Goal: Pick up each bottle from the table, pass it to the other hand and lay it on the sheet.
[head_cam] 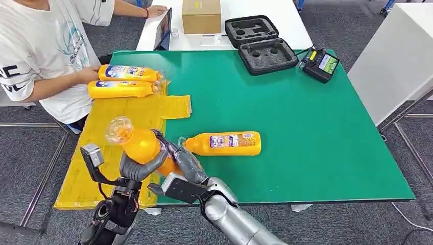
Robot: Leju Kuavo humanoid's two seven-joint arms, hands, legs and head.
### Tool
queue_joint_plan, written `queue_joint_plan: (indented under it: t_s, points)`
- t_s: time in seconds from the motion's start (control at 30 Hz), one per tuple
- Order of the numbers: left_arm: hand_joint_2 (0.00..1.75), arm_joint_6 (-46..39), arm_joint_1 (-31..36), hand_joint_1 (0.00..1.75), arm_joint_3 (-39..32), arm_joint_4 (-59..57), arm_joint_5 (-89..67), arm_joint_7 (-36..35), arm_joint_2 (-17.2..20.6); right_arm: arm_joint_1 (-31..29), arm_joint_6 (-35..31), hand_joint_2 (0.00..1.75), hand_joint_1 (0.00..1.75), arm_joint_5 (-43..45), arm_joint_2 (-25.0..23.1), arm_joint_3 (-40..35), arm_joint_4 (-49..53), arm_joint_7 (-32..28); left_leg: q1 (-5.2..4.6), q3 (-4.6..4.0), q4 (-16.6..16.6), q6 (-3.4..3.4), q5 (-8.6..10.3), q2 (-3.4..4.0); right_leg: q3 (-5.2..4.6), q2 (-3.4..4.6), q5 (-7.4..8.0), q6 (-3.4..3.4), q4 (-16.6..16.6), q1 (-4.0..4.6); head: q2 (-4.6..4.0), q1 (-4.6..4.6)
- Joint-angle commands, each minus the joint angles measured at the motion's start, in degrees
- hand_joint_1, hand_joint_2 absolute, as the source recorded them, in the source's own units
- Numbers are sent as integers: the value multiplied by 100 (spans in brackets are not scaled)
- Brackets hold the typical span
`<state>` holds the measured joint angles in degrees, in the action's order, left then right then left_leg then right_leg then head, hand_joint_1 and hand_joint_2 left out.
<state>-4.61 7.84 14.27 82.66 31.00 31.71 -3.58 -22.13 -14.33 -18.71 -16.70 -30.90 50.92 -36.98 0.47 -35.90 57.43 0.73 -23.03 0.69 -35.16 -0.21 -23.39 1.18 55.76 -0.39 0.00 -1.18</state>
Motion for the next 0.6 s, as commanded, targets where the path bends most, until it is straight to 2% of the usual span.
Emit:
queue_joint_plan:
  t_s: [0.03,0.1,0.17,0.27,0.33,0.37,0.4,0.43,0.5,0.6]
  points:
    - [175,-967,215,175,-766,269,-809,559,-109,939,-635,0,0,668,623,361,3294,-302,-1,6,3,-1,-8,-21,12,-16,-13,-1,5,-1,0,7]
    - [175,-961,222,175,-792,257,-799,559,-88,966,-634,0,0,687,665,360,3339,-302,-1,13,2,-2,-13,-6,14,-6,-14,-3,7,-1,0,-4]
    - [175,-961,222,175,-792,257,-799,559,-88,966,-634,0,0,687,665,360,3339,-302,4,17,1,-2,-10,-33,23,-30,-18,-3,2,3,0,-2]
    - [175,-1632,404,175,-903,-160,-1301,682,-92,1027,-2039,0,0,800,999,-139,4036,-302,4,4,0,1,-5,-12,9,-14,-11,0,-1,5,0,2]
    - [175,-1888,583,175,-890,-539,-1661,755,13,1128,-2567,0,0,569,1022,-240,4481,-302,3,10,-1,1,-8,-9,13,-10,-9,-1,-1,4,0,2]
    - [175,-2134,802,175,-679,-925,-2270,661,202,1262,-2567,175,0,138,867,-82,4570,-302,2,20,-2,0,-11,-18,25,-18,-15,-1,0,3,0,2]
    - [175,-2442,1058,161,-584,-1320,-2835,673,301,1244,-2567,175,0,283,925,-221,4532,-302,-1,10,-5,0,-4,-29,17,-28,-13,-1,0,1,0,2]
    - [175,-2655,1347,164,-437,-1780,-3443,570,438,1197,-2567,175,0,342,969,-315,4368,-302,2,22,-6,-3,-3,-50,33,-48,-20,-4,0,4,0,0]
    - [175,-2627,1593,164,-458,-2126,-3643,535,494,1133,-2567,175,0,407,997,-387,4275,-302,1,29,-12,-3,1,-47,39,-46,-15,-6,-6,3,0,4]
    - [175,-2627,1593,164,-458,-2126,-3643,535,494,1133,-2567,175,0,407,997,-387,4275,-302,2,22,-7,-2,-2,-20,25,-19,-7,-3,-3,2,0,0]
